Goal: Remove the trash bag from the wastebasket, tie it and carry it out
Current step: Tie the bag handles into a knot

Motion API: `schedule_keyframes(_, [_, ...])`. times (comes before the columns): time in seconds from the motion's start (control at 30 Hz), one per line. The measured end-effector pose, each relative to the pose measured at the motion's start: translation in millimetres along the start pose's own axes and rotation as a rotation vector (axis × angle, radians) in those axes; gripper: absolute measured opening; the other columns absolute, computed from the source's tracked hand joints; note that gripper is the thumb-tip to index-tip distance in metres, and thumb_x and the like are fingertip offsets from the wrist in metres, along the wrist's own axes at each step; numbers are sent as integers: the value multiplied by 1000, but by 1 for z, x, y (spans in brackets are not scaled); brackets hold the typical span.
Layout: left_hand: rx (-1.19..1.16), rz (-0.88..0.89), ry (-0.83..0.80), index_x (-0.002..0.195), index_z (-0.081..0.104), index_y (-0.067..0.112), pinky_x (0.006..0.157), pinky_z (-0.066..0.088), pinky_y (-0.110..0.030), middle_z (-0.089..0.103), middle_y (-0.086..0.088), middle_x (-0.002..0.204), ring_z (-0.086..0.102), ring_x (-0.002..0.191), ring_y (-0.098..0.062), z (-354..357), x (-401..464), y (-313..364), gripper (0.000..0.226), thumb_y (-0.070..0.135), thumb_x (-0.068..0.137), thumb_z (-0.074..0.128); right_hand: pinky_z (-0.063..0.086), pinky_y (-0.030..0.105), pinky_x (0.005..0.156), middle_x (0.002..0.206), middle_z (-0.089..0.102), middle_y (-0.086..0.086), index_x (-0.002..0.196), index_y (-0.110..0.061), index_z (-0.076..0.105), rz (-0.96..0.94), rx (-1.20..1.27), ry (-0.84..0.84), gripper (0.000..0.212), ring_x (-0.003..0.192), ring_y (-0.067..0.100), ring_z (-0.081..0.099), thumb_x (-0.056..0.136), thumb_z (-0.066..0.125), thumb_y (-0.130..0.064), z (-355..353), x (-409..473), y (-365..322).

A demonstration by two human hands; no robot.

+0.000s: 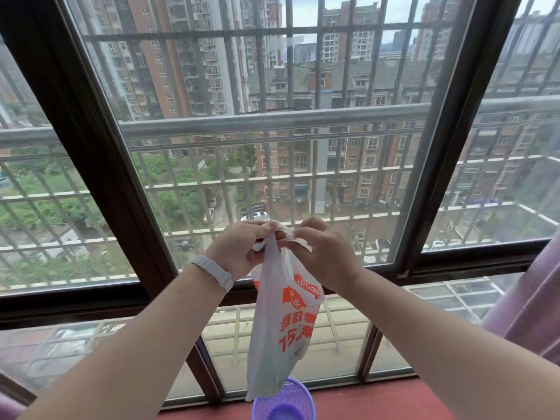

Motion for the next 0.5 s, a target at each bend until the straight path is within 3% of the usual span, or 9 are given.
schedule_keyframes(0.13, [27,-2,-11,96,69,-4,62,58,-30,74,-14,83,73,75,-24,2,0,1,17,7,91,57,54,40,62,85,63,-3,90,-12,74,76,97,13,13,71,18,59,86,71,-25,6,-1,2])
schedule_keyframes(0.23, [43,6,12,106,64,-10,62,58,-32,70,-16,83,71,71,-23,0,1,4,24,7,90,58,51,34,60,77,62,-8,84,-18,73,139,211,50,10,68,12,58,89,68,-24,4,2,3])
schedule_keyframes(0.37, [154,27,18,108,64,-11,67,60,-34,68,-18,88,70,75,-24,-3,2,5,25,6,89,61,54,40,64,68,67,3,76,-23,71,360,436,32,17,68,23,61,91,63,-25,6,3,8])
schedule_keyframes(0.43, [248,66,16,106,66,-9,77,60,-38,67,-20,93,67,82,-26,-4,3,4,21,2,89,61,57,36,60,68,69,1,72,-28,71,467,559,41,24,69,21,65,92,61,-20,5,6,11])
schedule_keyframes(0.5, [366,120,1,95,71,-3,74,59,-34,69,-18,89,67,79,-25,-5,3,4,12,-1,87,62,58,29,58,67,69,-5,68,-27,69,513,634,56,30,70,13,67,93,58,-13,3,10,13])
Point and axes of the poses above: each hand's wrist, its own x-axis towards the middle knuckle, its own z-axis out of the palm, y = z × x, the point moved 4 cm from there along x, towards the middle knuckle
